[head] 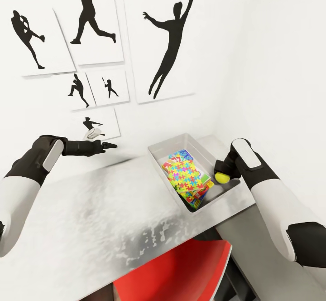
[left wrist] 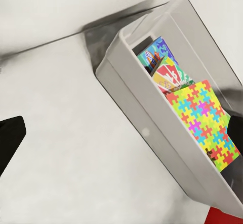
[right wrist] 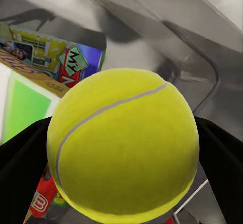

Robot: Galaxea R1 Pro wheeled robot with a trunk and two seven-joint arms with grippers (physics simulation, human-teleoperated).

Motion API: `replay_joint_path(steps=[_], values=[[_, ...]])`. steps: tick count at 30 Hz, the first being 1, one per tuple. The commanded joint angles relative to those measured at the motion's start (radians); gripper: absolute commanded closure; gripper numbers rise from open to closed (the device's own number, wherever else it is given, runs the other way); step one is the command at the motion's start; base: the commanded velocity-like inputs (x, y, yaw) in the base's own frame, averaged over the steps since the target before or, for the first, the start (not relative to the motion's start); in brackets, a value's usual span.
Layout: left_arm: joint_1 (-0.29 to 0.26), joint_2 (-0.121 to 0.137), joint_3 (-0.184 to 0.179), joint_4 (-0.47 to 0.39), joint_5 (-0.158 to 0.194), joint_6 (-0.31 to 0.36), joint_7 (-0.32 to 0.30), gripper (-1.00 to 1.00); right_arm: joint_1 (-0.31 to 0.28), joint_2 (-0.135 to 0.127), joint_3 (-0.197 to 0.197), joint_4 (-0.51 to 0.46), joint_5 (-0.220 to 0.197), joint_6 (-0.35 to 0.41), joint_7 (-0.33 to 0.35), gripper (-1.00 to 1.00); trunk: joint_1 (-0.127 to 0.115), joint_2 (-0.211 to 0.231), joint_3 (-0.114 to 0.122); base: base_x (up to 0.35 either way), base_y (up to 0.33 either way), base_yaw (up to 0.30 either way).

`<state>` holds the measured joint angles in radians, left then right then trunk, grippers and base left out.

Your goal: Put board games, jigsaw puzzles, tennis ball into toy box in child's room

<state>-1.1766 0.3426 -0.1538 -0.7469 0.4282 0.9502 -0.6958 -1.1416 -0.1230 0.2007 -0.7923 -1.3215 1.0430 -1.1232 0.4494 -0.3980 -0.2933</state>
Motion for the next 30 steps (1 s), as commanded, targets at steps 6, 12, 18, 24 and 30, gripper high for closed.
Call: replay_joint_path(steps=[6, 12, 18, 24, 30], values=[[-0.001, 0.0, -0.003, 0.0, 0.001, 0.003, -0.002, -1.0, -0.001, -0.003, 0.005, 0.0, -0.01, 0.004, -0.009, 1.0, 0.001, -0.002, -0.002, 0.0, 0.0, 0.0], [-0.001, 0.0, -0.003, 0.0, 0.001, 0.002, -0.002, -1.0, -0.001, -0.003, 0.005, 0.001, -0.009, 0.004, -0.009, 1.0, 0.001, -0.002, -0.002, 0.0, 0.0, 0.0], [-0.001, 0.001, -0.003, 0.0, 0.001, 0.003, -0.002, -1.0, -0.001, -0.003, 0.005, 0.001, -0.009, 0.004, -0.009, 1.0, 0.001, -0.002, -0.002, 0.0, 0.0, 0.0], [-0.001, 0.001, -0.003, 0.0, 0.001, 0.002, -0.002, -1.0, -0.001, -0.003, 0.005, 0.001, -0.009, 0.004, -0.009, -1.0, 0.001, -0.002, -0.002, 0.0, 0.0, 0.0], [-0.001, 0.0, -0.003, 0.0, 0.001, 0.002, -0.002, -1.0, -0.001, -0.004, 0.005, 0.001, -0.009, 0.004, -0.008, -1.0, 0.001, -0.002, -0.002, 0.0, 0.0, 0.0]])
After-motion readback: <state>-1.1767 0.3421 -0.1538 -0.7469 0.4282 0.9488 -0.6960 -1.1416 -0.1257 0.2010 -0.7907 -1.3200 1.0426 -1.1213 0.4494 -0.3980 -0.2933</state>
